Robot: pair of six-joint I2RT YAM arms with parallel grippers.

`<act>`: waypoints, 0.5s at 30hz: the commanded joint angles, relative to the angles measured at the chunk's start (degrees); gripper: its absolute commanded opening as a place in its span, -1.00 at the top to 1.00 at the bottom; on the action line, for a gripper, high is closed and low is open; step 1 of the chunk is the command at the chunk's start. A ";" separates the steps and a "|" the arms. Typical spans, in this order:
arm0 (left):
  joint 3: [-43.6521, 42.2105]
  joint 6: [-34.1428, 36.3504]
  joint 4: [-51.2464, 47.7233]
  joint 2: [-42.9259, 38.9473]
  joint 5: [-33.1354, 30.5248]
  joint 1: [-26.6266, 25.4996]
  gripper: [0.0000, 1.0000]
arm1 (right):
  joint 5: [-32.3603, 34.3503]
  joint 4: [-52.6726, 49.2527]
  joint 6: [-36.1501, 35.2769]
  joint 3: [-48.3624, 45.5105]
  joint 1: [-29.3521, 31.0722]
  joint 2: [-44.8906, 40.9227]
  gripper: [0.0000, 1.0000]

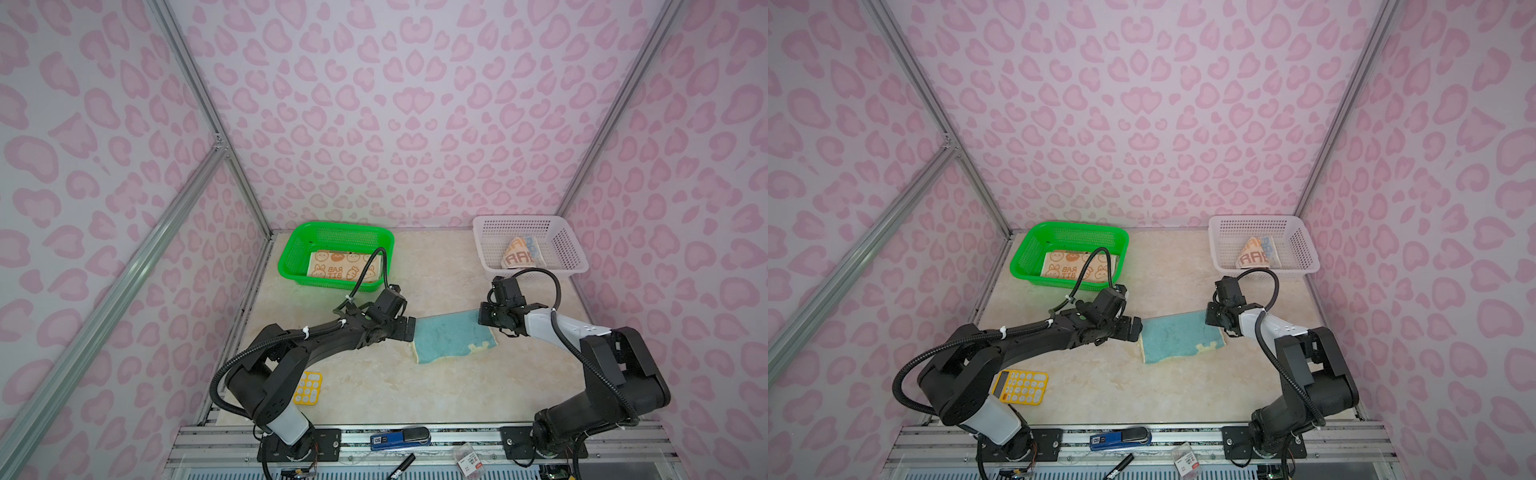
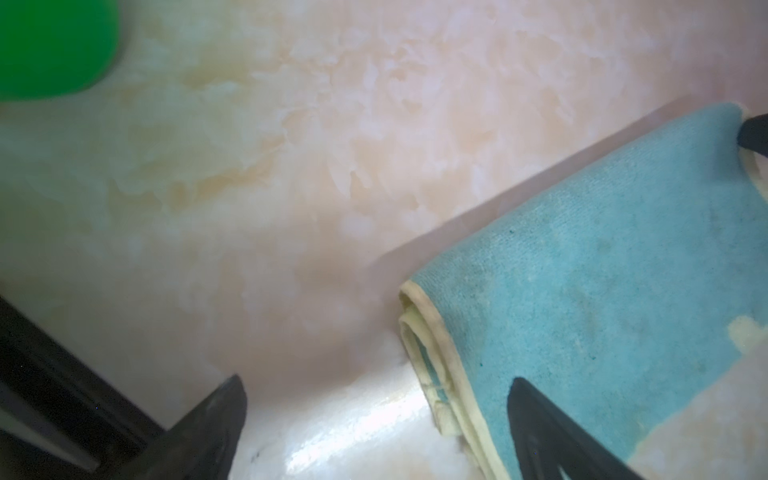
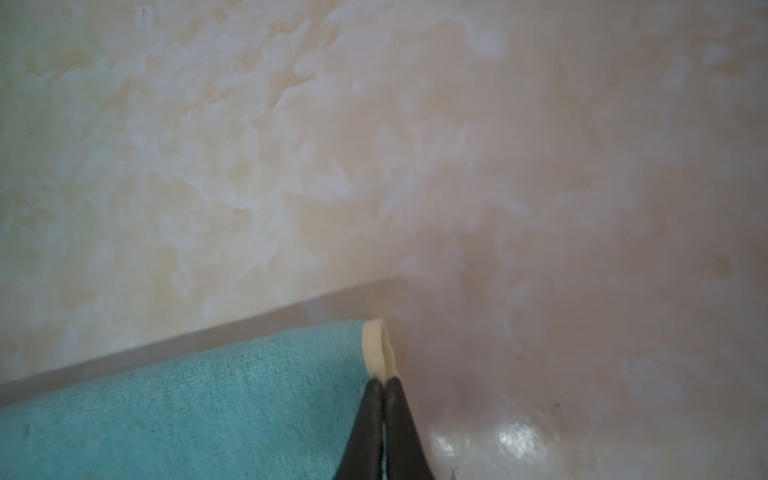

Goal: Fold and stack the towels
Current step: 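Grasp the folded teal towel's side edges with both grippers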

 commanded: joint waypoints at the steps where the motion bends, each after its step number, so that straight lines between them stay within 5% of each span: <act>1: 0.35 -3.67 2.44 1.58 4.03 -0.22 -0.96 | 1.02 0.80 -0.26 -0.16 -0.51 0.63 1.00; 6: 0.70 -6.37 4.29 4.79 7.63 -1.04 -0.90 | 0.06 1.70 0.18 -1.70 -0.67 -0.17 1.00; 12: 1.86 -8.11 4.38 7.36 10.16 -2.10 -0.78 | -0.27 -0.64 -1.39 -2.64 -0.67 -5.81 0.30; 15: 1.81 -9.16 4.70 8.25 11.28 -2.14 -0.74 | -0.34 -3.50 -3.51 -2.38 -0.24 -10.26 0.16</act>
